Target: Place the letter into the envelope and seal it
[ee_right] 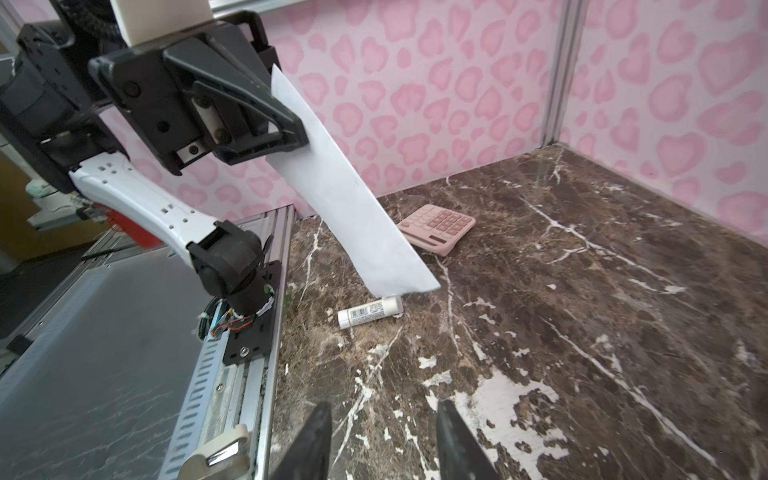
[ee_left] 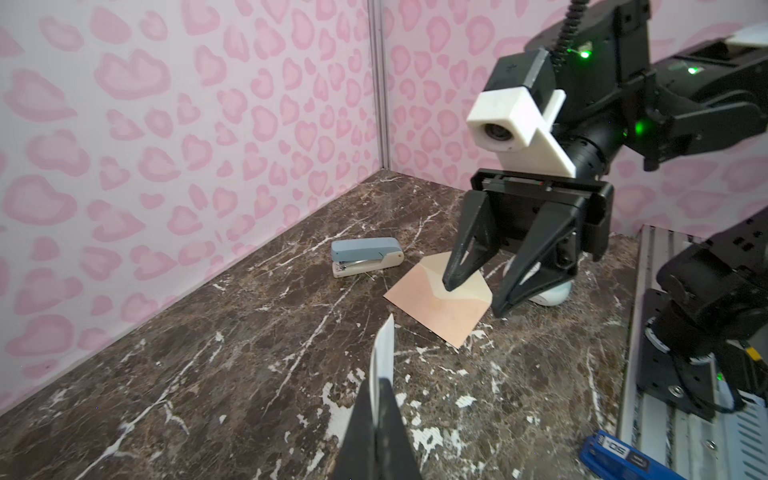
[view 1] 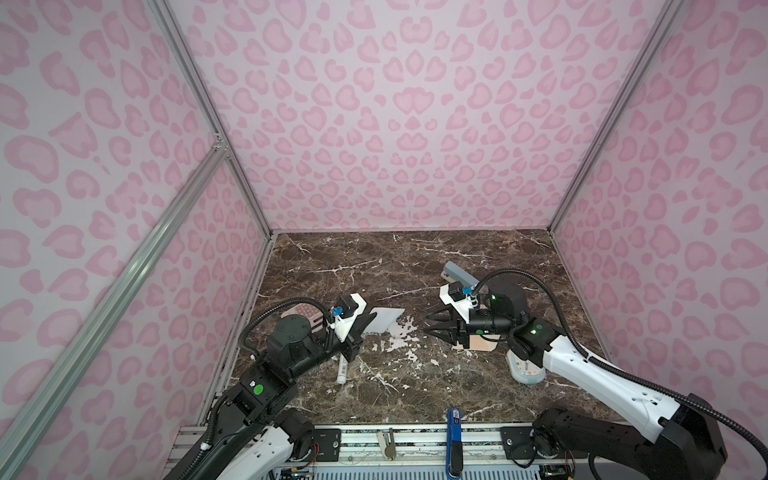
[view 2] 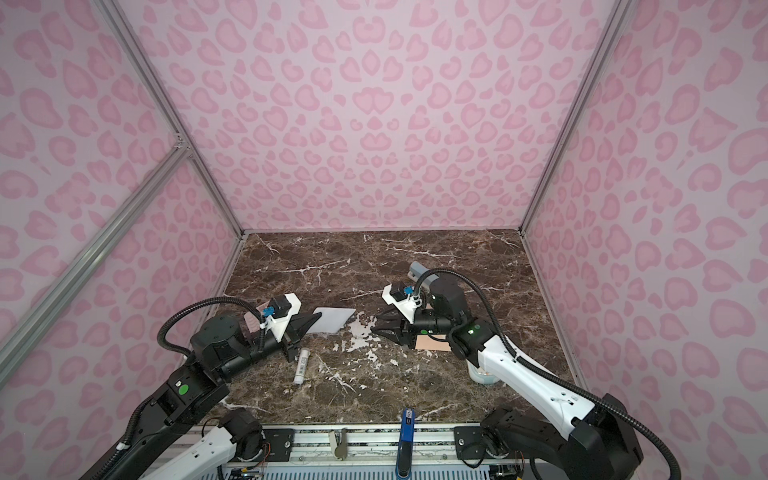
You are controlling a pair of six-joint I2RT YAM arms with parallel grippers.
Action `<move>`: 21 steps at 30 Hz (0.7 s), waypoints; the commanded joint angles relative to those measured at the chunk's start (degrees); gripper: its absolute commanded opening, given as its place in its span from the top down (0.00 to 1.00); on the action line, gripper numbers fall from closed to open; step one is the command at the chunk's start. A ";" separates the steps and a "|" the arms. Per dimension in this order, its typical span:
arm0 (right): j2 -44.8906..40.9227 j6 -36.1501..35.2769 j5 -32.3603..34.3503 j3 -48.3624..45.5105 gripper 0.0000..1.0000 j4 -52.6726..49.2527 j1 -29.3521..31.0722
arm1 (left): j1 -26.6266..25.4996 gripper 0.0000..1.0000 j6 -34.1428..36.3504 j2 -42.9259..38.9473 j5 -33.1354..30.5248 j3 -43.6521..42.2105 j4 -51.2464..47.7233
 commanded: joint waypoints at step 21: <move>15.81 57.54 20.24 -5.46 0.33 53.00 5.10 | 2.17 0.96 -18.95 6.86 -20.47 -4.53 41.09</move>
